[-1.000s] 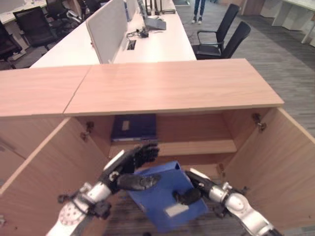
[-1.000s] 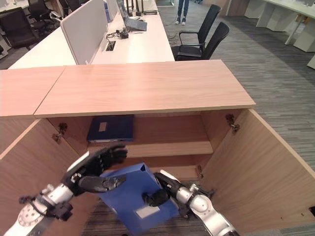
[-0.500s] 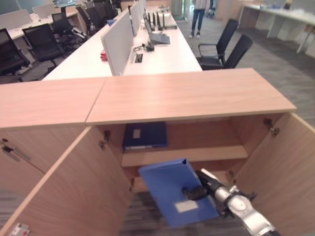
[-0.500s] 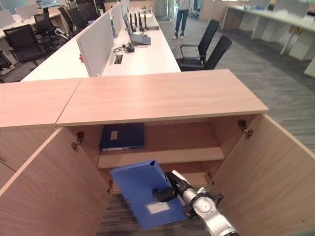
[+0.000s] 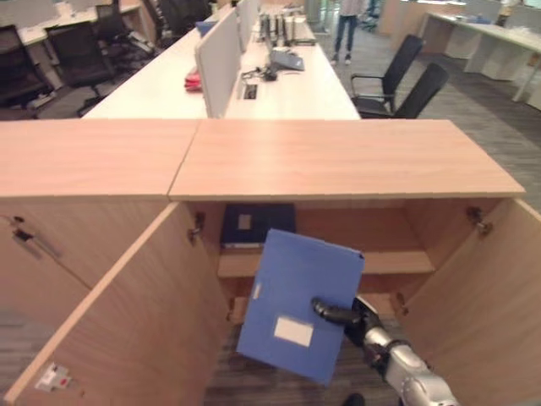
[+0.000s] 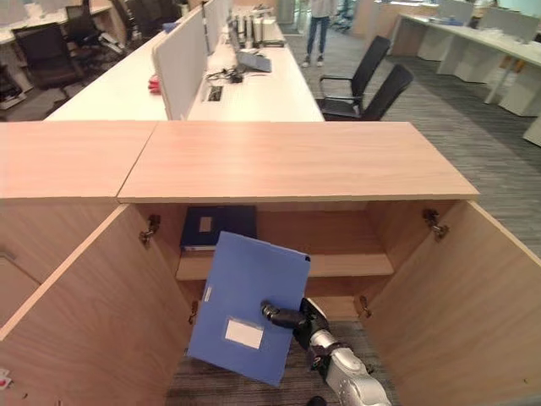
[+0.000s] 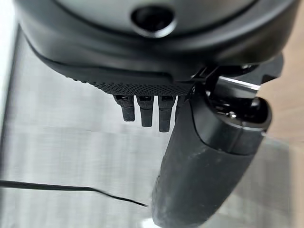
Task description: Put the empty folder in the office cabinet
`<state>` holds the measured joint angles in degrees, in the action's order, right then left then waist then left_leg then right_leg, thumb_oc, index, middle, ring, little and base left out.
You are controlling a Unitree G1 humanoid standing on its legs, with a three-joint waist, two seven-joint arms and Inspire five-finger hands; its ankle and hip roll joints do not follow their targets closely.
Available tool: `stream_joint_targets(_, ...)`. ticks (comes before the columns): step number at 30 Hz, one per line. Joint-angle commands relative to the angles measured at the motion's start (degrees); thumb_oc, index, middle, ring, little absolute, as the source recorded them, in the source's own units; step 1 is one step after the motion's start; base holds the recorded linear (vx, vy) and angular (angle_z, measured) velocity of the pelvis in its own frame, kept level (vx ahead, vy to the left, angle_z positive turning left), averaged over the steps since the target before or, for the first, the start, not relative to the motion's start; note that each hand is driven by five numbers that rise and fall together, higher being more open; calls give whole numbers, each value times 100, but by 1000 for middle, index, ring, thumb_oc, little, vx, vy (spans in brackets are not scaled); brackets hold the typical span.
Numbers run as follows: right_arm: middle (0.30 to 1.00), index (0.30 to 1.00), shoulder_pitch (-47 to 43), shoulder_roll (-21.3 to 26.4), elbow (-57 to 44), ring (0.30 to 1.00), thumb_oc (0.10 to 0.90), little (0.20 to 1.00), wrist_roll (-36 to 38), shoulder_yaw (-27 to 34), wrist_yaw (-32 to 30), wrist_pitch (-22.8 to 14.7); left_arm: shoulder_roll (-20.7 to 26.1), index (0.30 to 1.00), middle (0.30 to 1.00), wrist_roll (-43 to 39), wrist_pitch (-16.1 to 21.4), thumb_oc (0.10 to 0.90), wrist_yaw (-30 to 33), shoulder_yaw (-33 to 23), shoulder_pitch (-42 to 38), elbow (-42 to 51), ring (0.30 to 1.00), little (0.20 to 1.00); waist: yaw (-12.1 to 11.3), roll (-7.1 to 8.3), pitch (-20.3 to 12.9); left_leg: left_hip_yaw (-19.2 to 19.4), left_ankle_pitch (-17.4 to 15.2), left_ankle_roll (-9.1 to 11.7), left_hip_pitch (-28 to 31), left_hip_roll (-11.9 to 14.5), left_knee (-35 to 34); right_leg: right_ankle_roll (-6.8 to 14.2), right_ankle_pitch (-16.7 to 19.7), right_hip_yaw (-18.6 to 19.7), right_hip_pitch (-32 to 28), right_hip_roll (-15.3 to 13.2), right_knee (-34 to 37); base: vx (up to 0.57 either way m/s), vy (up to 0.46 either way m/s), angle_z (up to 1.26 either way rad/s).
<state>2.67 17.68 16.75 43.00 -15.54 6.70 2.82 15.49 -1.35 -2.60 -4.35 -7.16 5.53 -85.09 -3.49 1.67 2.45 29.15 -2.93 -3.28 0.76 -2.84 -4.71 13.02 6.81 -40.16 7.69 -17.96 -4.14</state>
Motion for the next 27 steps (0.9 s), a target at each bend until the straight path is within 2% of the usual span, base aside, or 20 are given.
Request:
stream_joint_targets(1,300,300,-433,-577,-454,300,400,300,725,543,10,-910,469,900,900,166,-45,800,155,130,-19,-277,900,900,-22,321,-170,-45,-96,516,795,506,-13,-115,706,2,-48,164,320,247,-189,37)
stream_joint_targets(2,300,300,-418,-652,-476,300,400,300,1000,647,-45,-987,493,900,900,162,-41,800,259,119,-89,-285,900,900,18,350,-190,-49,-100,621,819,677,3,-181,568,-45,14,212,204,247,-190,33)
stream_joint_targets(3,300,300,-418,-651,-477,300,400,300,1005,648,-46,-988,492,900,900,162,-40,800,263,121,-91,-287,900,900,21,350,-195,-54,-96,628,814,684,4,-186,554,-51,19,213,194,259,-216,26)
stream_joint_targets(4,300,300,-391,-662,-492,300,400,300,1159,716,-28,-1014,460,900,900,151,-17,800,319,136,-72,-256,900,900,31,353,-216,-36,-113,717,845,817,49,-240,439,-95,18,260,154,255,-246,26)
stream_joint_targets(5,300,300,-397,-644,-428,300,400,300,1381,847,-109,-1085,432,900,900,62,2,800,406,114,-25,-222,900,900,40,337,-230,33,-31,893,824,1112,274,-332,283,-173,-32,366,112,256,-252,27)
stream_joint_targets(6,300,300,-398,-639,-426,300,400,300,1386,848,-109,-1087,428,900,900,60,0,800,408,117,-24,-219,900,900,44,329,-233,25,-39,910,809,1137,305,-342,271,-185,-37,383,117,239,-255,35)
stream_joint_targets(9,300,300,-481,-460,-426,300,400,300,1488,1091,-172,-1207,532,900,900,-82,24,800,437,63,5,-190,900,900,19,282,-141,308,358,1229,573,1648,1155,-531,2,-456,-337,576,241,202,-192,36)
stream_joint_targets(11,300,300,-551,-442,-434,300,400,300,1579,1176,-196,-1258,559,900,900,-78,25,800,456,66,-30,-178,900,900,16,272,-76,431,473,1285,450,1745,1188,-559,-47,-533,-394,602,304,4,-52,16)
stream_joint_targets(13,300,300,-658,-404,-456,300,400,300,1724,1363,-299,-1373,543,900,900,-24,10,800,553,96,-28,-175,900,900,-12,272,-24,498,508,1275,109,1764,1028,-581,-104,-552,-452,613,434,-26,-8,10)
stream_joint_targets(14,300,300,-818,-380,-405,300,400,300,1816,1535,-390,-1528,466,900,900,-25,42,800,594,148,-24,-163,900,900,-109,333,17,285,542,1216,-423,1725,925,-641,-180,-488,-468,653,552,-21,3,20)
stream_joint_targets(15,300,300,-828,-378,-397,300,400,300,1818,1543,-389,-1532,465,900,900,-27,42,800,596,154,-33,-163,900,900,-103,340,11,279,554,1206,-446,1715,920,-653,-179,-504,-454,648,562,-1,-3,18)
stream_joint_targets(16,300,300,-1008,-425,-384,300,400,300,2003,1700,-436,-1671,416,900,900,-106,59,800,634,144,14,-164,900,900,-262,346,115,-4,862,1250,-849,1686,673,-683,-258,-366,-512,794,630,84,56,12)
stream_joint_targets(17,300,300,-1207,-597,-391,300,400,300,2381,1786,-399,-1809,340,900,900,-108,44,800,632,170,102,-211,900,900,-471,322,195,-243,1061,1210,-923,1597,265,-730,-333,-127,-585,1007,666,140,94,-68)
stream_joint_targets(19,300,300,-1137,-697,-465,300,400,300,2589,1829,-376,-1852,308,900,900,14,1,800,629,159,233,-221,900,900,-515,285,157,-197,1070,1151,-741,1545,25,-728,-321,15,-641,1108,708,125,100,-103)
stream_joint_targets(25,300,300,-1064,-766,-560,300,400,300,2710,1918,-408,-1956,362,900,900,212,6,800,654,224,216,-131,900,900,-511,302,216,-35,1066,1073,-757,1459,2,-699,-270,171,-467,1009,652,-1,96,-5)
stream_joint_targets(27,300,300,-1333,-787,-501,300,400,300,2831,1877,-422,-2054,400,900,900,132,89,800,746,341,72,-28,900,900,-501,312,436,-20,1013,983,-810,1373,20,-664,-215,230,-285,883,533,-101,86,-8)
